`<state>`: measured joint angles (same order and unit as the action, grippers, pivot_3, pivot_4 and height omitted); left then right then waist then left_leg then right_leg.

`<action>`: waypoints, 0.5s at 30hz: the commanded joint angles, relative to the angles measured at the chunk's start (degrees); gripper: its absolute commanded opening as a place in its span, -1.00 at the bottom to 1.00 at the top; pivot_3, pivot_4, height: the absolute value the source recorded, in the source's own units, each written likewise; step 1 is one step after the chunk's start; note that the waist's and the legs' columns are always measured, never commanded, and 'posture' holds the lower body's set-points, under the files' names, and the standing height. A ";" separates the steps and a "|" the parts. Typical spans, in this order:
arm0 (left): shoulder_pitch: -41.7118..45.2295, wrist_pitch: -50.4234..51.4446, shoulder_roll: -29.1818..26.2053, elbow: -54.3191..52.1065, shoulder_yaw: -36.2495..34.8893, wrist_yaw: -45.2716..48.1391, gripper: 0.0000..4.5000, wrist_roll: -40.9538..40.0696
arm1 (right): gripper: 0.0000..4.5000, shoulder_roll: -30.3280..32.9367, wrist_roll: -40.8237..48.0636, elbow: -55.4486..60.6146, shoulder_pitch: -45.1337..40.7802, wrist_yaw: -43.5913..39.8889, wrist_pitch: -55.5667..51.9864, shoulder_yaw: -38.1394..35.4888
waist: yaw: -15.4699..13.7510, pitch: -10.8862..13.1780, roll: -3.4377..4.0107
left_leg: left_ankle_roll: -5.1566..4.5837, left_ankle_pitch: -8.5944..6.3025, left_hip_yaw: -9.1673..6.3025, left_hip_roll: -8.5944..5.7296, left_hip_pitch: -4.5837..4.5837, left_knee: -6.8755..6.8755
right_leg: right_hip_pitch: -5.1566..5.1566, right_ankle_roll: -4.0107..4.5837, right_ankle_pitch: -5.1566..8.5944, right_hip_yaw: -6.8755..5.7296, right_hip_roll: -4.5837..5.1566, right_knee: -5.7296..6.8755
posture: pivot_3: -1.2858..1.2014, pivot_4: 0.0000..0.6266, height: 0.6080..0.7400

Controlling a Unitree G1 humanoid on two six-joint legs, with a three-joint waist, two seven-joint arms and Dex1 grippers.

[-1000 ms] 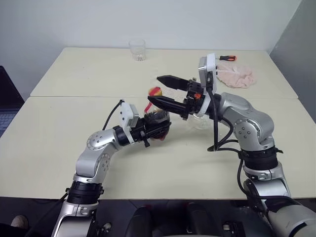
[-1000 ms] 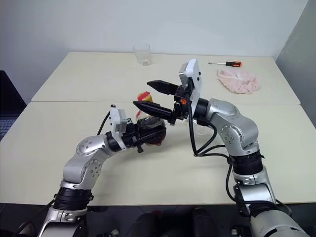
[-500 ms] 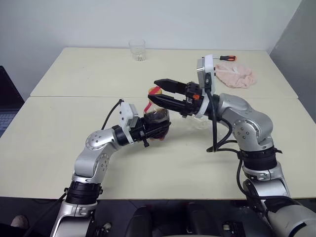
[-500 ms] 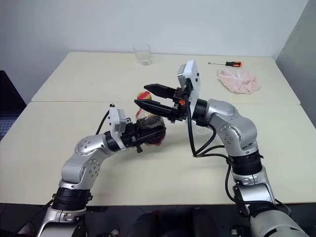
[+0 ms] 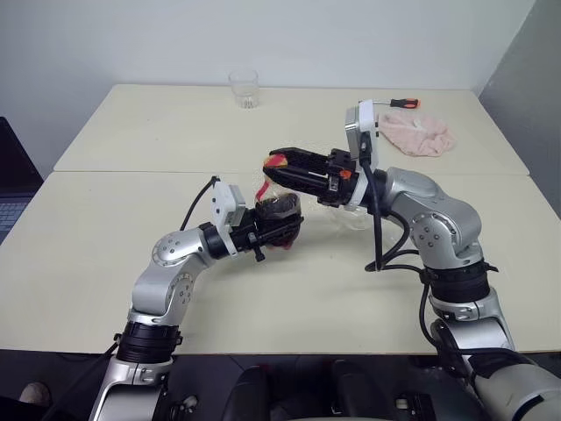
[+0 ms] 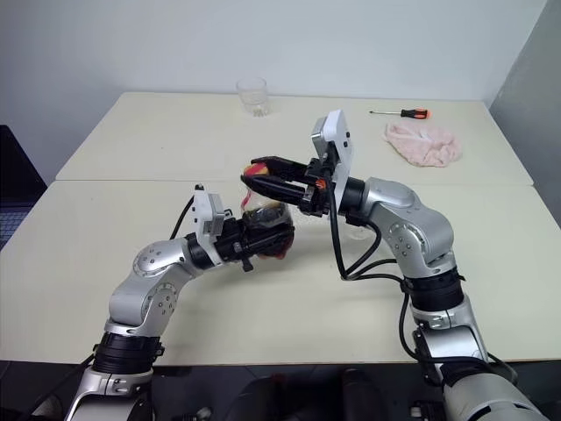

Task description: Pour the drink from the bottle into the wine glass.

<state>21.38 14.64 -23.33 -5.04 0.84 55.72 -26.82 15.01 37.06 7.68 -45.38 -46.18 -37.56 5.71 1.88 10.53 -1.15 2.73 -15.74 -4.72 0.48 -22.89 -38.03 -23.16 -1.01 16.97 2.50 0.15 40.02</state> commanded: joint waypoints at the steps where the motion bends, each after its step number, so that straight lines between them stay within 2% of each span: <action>1: 0.28 -0.63 -0.35 -3.30 -0.22 0.38 -0.24 -1.05 | -0.44 -0.20 0.01 0.64 -1.04 -0.17 0.88 -0.78 | 0.00 0.00 0.00 | 0.00 0.00 0.00 0.00 0.00 0.00 | 0.00 0.00 0.00 0.00 0.00 0.00 | 0.03 -0.52 1.00; 15: 0.10 -0.54 -0.77 -3.34 -0.42 0.67 -0.24 -1.18 | -0.44 0.34 1.71 1.40 -2.07 -0.36 0.36 -2.52 | 0.00 0.00 0.00 | 0.00 0.00 0.00 0.00 0.00 0.00 | 0.00 0.00 0.00 0.00 0.00 0.00 | 0.03 -0.52 1.00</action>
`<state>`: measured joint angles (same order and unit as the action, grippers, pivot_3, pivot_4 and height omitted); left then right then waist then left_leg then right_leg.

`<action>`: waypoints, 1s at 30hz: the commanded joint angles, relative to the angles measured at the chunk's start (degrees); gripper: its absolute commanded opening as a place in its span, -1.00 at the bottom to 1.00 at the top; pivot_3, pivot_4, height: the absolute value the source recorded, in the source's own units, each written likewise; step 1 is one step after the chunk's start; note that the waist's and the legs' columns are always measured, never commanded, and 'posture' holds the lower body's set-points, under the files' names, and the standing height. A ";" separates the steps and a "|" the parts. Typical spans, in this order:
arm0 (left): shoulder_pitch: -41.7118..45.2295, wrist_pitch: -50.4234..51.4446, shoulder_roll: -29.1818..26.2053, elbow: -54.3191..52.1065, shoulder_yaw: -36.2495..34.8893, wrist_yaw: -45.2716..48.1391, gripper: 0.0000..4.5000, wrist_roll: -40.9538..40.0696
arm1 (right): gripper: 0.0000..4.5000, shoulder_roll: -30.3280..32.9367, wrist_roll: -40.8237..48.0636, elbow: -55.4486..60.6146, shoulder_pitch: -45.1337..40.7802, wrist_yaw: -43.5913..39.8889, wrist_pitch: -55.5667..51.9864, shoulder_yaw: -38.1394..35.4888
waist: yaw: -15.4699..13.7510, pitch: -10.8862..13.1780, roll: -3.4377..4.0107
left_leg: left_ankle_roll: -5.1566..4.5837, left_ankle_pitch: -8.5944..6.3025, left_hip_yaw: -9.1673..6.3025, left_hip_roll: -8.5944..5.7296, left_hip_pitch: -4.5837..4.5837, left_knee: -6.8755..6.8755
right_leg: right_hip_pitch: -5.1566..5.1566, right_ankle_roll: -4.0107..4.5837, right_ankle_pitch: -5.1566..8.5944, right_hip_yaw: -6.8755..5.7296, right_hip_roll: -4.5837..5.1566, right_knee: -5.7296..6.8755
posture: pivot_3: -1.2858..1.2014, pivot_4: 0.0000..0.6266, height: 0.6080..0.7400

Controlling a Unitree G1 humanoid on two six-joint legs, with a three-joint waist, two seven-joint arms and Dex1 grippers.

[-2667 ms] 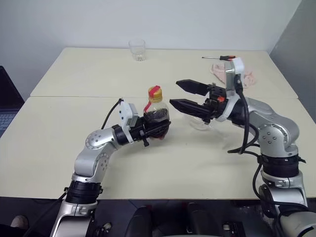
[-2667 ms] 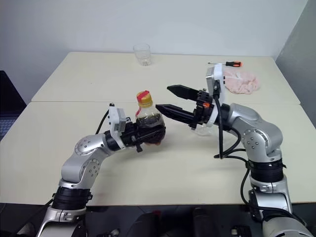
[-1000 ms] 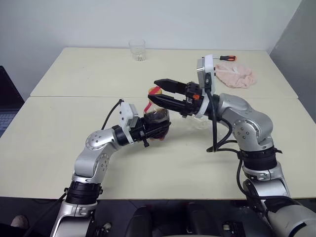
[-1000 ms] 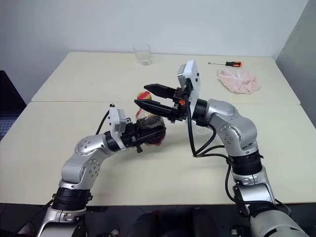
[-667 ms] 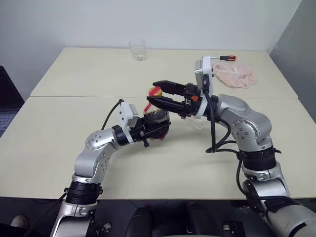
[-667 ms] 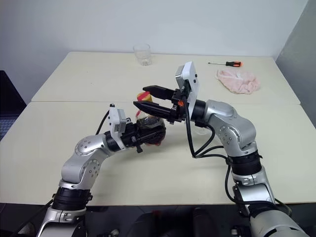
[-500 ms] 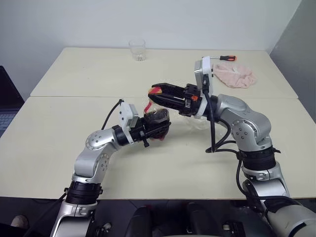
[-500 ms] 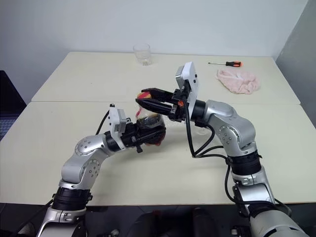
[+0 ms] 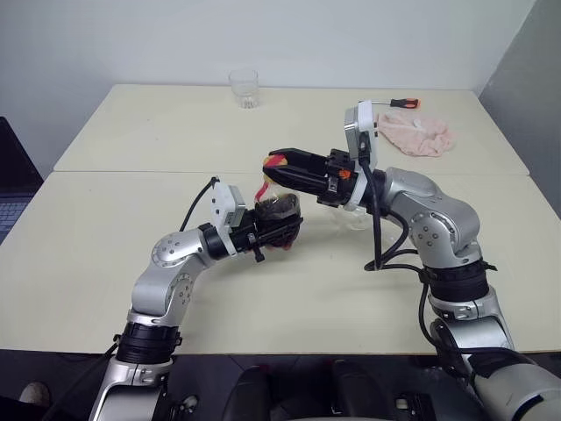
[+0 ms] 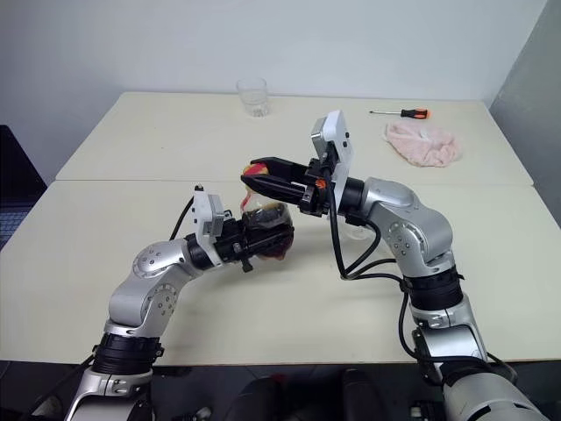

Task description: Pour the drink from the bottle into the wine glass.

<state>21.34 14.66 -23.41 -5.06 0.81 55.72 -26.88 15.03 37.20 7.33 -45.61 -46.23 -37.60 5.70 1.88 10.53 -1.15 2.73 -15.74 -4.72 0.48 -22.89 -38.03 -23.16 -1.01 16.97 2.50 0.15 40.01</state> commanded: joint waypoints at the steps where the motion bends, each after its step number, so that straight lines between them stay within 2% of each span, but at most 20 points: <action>1: 0.12 -0.51 -0.73 -3.37 -0.42 0.68 -0.24 -1.16 | -0.44 0.47 1.87 1.96 -1.83 -0.46 0.22 -2.67 | 0.00 0.00 0.00 | 0.00 0.00 0.00 0.00 0.00 0.00 | 0.00 0.00 0.00 0.00 0.00 0.00 | 0.03 -0.52 1.00; 11: -0.10 -0.12 -0.71 -4.29 -0.12 1.18 -0.24 -1.53 | -0.44 3.31 4.79 2.49 -1.68 -9.31 0.43 -1.27 | 0.01 0.00 0.00 | 0.00 0.00 0.01 0.00 0.00 0.00 | 0.00 0.00 0.00 0.00 0.00 -0.01 | 0.03 -0.52 1.00; 19: -0.97 0.59 -0.61 -6.44 0.48 0.99 -0.24 -2.31 | -0.44 2.96 2.63 1.39 -1.40 -15.63 4.69 1.12 | 0.00 0.00 0.00 | 0.00 0.00 0.01 0.00 0.00 0.00 | 0.00 0.00 0.00 0.01 0.00 0.00 | 0.03 -0.52 1.00; 30: -1.99 0.46 -0.80 -7.06 0.29 0.86 -0.24 -2.38 | -0.44 2.54 2.25 -0.42 -2.22 -16.89 6.08 0.66 | -0.03 0.00 0.00 | 0.00 0.00 -0.01 0.00 0.00 0.00 | 0.00 0.00 0.00 -0.01 0.00 0.00 | 0.03 -0.52 1.00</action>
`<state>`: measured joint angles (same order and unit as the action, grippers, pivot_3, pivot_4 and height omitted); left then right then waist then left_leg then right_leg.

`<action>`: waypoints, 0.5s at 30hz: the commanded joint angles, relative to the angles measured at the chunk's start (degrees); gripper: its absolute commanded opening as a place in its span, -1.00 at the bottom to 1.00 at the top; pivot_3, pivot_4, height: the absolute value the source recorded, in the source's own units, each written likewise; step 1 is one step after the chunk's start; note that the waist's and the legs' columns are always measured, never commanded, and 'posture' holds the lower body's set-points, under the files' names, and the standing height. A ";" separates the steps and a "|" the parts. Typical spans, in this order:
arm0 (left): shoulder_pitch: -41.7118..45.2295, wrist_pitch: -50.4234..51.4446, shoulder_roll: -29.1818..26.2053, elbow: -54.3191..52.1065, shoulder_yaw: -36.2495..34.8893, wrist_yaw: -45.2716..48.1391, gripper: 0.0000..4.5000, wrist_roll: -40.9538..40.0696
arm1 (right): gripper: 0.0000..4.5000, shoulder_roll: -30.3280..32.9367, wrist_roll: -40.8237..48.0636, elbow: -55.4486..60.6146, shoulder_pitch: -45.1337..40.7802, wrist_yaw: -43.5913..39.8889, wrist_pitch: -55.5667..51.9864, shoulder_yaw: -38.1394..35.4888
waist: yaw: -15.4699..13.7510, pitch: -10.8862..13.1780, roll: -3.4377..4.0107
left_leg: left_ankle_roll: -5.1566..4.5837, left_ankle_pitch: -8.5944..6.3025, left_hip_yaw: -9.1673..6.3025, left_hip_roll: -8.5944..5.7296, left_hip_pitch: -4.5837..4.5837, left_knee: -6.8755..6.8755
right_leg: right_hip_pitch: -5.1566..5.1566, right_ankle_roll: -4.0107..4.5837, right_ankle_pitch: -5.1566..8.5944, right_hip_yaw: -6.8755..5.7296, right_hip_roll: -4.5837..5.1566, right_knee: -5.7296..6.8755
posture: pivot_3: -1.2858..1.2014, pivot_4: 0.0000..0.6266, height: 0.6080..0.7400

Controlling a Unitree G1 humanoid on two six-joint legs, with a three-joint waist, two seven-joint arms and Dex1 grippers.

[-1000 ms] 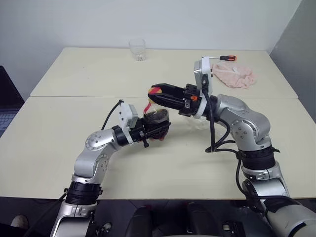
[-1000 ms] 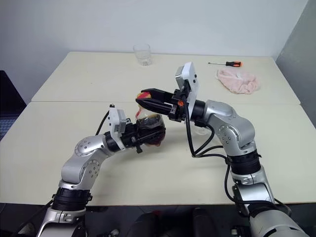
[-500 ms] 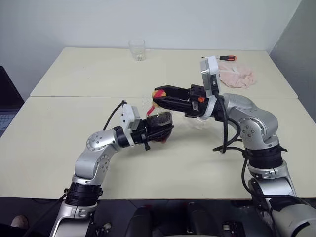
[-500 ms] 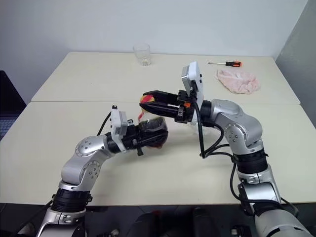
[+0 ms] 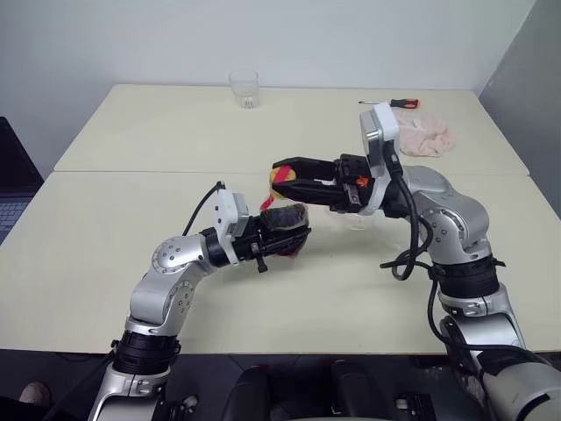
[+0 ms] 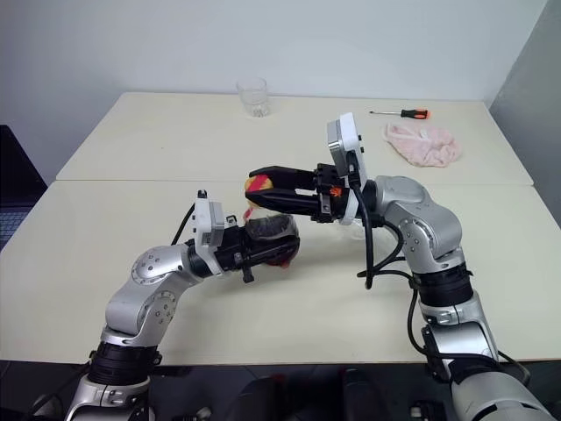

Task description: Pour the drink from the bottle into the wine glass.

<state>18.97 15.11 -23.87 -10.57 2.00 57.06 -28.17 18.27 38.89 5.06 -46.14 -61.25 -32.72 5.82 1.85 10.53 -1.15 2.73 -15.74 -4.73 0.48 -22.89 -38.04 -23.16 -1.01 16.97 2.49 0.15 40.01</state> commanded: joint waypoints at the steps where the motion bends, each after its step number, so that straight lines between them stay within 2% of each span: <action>1: 0.37 -0.05 -0.33 -1.49 -0.89 -0.48 -0.24 -1.08 | -0.44 -0.71 0.55 1.89 -1.64 -1.80 1.15 0.54 | 0.00 0.00 0.00 | 0.00 0.00 0.00 0.00 0.00 0.00 | 0.00 0.00 0.00 0.00 0.00 0.00 | 0.03 -0.52 1.00; 4: 0.49 -0.23 -0.29 -1.23 -0.84 -0.38 -0.24 -1.00 | -0.44 -0.66 0.36 2.27 -1.30 -1.38 1.10 0.58 | 0.00 0.00 0.00 | 0.00 0.00 0.01 0.00 0.00 0.01 | 0.00 0.00 0.00 0.00 0.00 -0.01 | 0.03 -0.52 1.00; 5: 0.57 -0.26 -0.29 -1.13 -0.83 -0.33 -0.24 -0.98 | -0.10 -0.68 0.23 2.43 -1.19 -1.18 1.19 0.60 | 0.00 0.00 0.00 | 0.00 0.00 0.01 0.00 0.00 0.00 | 0.00 0.00 0.00 0.01 0.00 -0.01 | 0.03 -0.52 1.00; 9: 0.88 -0.36 -0.32 -0.76 -0.78 -0.19 -0.24 -0.94 | 0.46 -0.81 -0.10 2.85 -0.89 -0.37 1.23 0.52 | 0.00 0.00 0.00 | 0.00 0.00 -0.01 0.00 0.00 0.00 | 0.00 0.00 0.00 -0.01 0.00 0.00 | 0.03 -0.52 1.00; 15: 0.86 -0.43 -0.52 -0.45 -0.83 0.05 -0.24 -0.87 | 0.46 -0.77 -0.05 3.32 -0.53 2.00 0.53 -0.09 | 0.00 0.00 0.00 | 0.00 0.00 0.00 -0.01 0.00 0.00 | 0.00 0.00 0.00 0.01 0.01 0.00 | 0.03 -0.52 1.00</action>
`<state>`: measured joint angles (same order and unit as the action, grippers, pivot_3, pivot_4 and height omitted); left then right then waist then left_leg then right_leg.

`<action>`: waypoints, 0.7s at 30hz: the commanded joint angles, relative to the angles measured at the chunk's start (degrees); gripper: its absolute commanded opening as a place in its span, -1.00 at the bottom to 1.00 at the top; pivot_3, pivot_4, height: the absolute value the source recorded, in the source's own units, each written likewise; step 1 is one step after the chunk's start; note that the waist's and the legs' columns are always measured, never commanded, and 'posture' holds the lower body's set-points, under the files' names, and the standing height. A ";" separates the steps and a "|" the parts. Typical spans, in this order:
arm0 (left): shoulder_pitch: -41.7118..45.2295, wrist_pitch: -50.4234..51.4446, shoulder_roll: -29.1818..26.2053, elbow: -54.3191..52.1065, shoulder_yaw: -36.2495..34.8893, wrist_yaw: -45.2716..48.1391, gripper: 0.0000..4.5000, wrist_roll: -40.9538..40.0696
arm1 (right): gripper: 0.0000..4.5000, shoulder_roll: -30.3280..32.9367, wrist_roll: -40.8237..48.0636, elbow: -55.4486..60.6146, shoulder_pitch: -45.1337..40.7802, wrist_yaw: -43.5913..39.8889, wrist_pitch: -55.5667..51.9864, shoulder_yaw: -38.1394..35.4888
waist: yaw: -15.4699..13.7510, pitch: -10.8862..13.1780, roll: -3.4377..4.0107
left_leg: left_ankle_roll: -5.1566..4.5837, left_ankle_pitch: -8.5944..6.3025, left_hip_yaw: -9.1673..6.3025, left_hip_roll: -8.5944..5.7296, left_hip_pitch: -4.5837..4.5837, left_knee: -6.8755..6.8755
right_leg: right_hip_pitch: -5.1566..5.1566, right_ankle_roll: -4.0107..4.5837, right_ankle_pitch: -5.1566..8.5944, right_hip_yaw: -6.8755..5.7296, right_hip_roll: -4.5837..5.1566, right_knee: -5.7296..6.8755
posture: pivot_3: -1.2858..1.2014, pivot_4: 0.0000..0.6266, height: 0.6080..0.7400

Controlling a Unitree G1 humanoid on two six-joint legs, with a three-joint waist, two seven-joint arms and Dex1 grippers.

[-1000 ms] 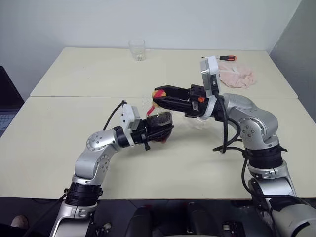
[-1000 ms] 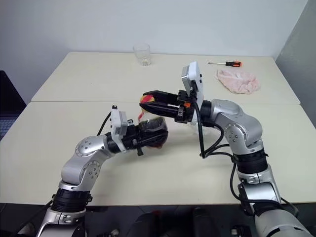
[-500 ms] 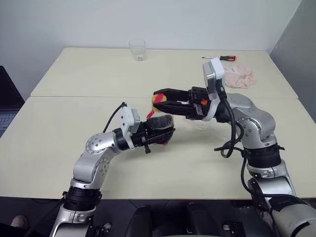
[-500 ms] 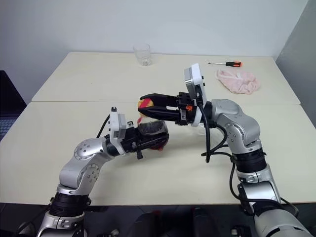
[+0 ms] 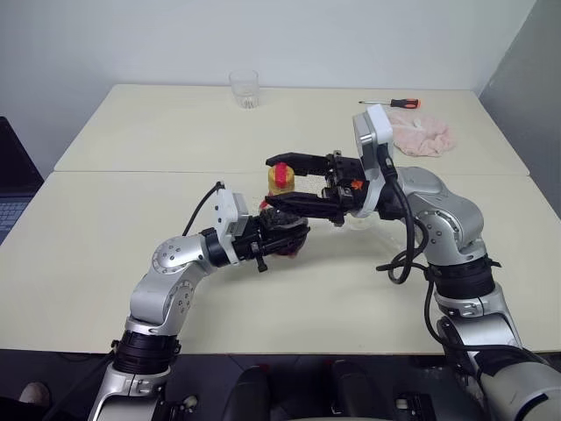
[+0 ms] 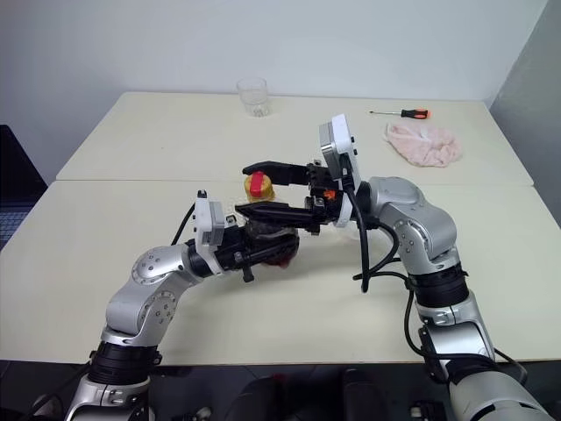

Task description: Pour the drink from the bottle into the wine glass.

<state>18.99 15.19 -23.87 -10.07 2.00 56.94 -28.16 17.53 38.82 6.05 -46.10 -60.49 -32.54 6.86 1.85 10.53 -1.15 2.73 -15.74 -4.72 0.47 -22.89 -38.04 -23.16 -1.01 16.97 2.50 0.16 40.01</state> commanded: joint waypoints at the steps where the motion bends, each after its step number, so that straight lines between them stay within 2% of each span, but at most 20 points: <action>1: 0.85 -0.57 -0.54 -0.85 -0.88 0.18 -0.24 -0.85 | 0.46 -0.04 0.01 2.41 -0.54 1.77 0.30 -1.26 | 0.00 0.00 0.00 | 0.00 0.00 -0.01 0.00 0.00 0.00 | 0.00 0.00 0.00 -0.01 0.00 0.00 | 0.03 -0.52 1.00; 21: 2.11 -0.83 -0.32 0.43 -0.97 -0.21 -0.24 -0.65 | 0.46 -2.40 -2.70 0.79 -1.49 8.70 2.53 -1.69 | 0.01 0.00 0.00 | 0.00 0.00 0.00 0.00 0.00 0.00 | 0.00 0.00 0.00 0.00 0.00 0.00 | 0.03 -0.52 1.00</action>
<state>20.36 15.14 -23.98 -8.35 1.98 56.87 -28.04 15.25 36.60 6.22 -46.12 -52.19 -31.54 6.33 1.86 10.53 -1.15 2.73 -15.74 -4.72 0.47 -22.89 -38.03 -23.16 -1.01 16.97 2.49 0.15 40.01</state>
